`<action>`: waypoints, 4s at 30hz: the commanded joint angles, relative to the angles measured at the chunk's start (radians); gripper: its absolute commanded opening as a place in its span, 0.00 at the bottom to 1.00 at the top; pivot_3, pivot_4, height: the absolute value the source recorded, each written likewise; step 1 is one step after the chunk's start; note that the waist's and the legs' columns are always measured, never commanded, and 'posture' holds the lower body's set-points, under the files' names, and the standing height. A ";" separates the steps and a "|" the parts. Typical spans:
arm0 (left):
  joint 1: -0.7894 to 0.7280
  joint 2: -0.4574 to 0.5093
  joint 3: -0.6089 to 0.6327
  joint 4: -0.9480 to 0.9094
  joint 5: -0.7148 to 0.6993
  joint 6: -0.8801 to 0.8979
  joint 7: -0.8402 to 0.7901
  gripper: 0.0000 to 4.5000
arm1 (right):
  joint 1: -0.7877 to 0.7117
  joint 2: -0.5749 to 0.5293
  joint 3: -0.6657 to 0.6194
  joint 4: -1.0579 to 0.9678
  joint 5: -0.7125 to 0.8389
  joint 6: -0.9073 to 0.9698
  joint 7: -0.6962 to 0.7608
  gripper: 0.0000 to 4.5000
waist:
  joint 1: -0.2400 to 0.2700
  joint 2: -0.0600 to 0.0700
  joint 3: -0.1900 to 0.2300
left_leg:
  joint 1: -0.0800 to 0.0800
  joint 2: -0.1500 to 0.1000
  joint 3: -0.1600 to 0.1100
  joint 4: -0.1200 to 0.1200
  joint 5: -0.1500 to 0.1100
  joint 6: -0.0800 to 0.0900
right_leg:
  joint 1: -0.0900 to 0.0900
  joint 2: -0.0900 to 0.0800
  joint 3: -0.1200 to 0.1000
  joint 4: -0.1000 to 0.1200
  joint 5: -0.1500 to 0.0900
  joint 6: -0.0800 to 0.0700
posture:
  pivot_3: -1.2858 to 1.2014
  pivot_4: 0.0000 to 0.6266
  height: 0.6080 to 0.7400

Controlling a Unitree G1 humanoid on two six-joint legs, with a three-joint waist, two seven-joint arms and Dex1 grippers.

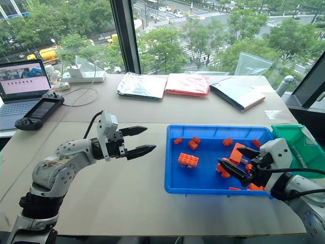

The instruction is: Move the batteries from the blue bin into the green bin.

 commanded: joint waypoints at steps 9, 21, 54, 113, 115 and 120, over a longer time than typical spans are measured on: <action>-0.025 0.006 -0.004 -0.014 0.012 -0.022 -0.020 1.00 | -0.049 0.003 -0.001 0.007 -0.040 -0.016 -0.040 0.99 | -0.001 0.000 0.000 | 0.000 0.000 0.000 0.000 0.000 0.000 | 0.000 0.000 0.000 0.000 0.000 0.000 | 0.52 0.24 1.00; -0.035 0.024 -0.024 0.005 0.030 -0.047 -0.077 1.00 | -0.323 -0.053 0.092 0.043 -0.128 0.326 -0.343 0.99 | -0.002 0.000 0.000 | 0.000 0.000 0.000 0.000 0.000 0.000 | -0.001 0.000 0.000 0.000 0.000 0.000 | 0.52 0.24 1.00; -0.010 -0.070 -0.081 0.010 0.037 -0.049 -0.065 1.00 | -0.730 -0.611 0.691 0.425 -0.662 -0.538 0.498 0.99 | -0.034 0.005 0.002 | -0.002 0.002 0.004 -0.001 0.000 0.001 | -0.002 0.000 -0.002 -0.005 0.000 0.000 | 0.52 0.24 1.00; 0.026 -0.075 -0.086 -0.057 -0.043 0.034 -0.019 1.00 | -0.503 -0.620 0.511 0.393 -0.922 -0.723 0.812 0.32 | 0.001 0.011 0.006 | -0.003 0.001 0.003 0.001 0.000 -0.001 | -0.003 -0.003 -0.001 -0.001 0.000 0.000 | 0.52 0.24 1.00; 0.025 -0.073 -0.088 -0.057 -0.047 0.036 -0.020 1.00 | -0.433 -0.611 0.461 0.353 -0.945 -0.648 0.767 0.32 | -0.003 0.011 0.006 | -0.002 0.001 0.003 0.001 0.000 -0.001 | -0.003 -0.003 -0.001 0.000 0.000 0.000 | 0.52 0.24 1.00; 0.013 -0.071 -0.090 -0.048 -0.050 0.041 -0.030 1.00 | -0.335 -0.600 0.376 0.275 -0.952 -0.535 0.712 0.76 | -0.004 0.011 0.006 | -0.001 0.000 0.003 0.001 0.000 -0.001 | -0.002 -0.002 0.000 0.001 0.000 0.000 | 0.52 0.24 1.00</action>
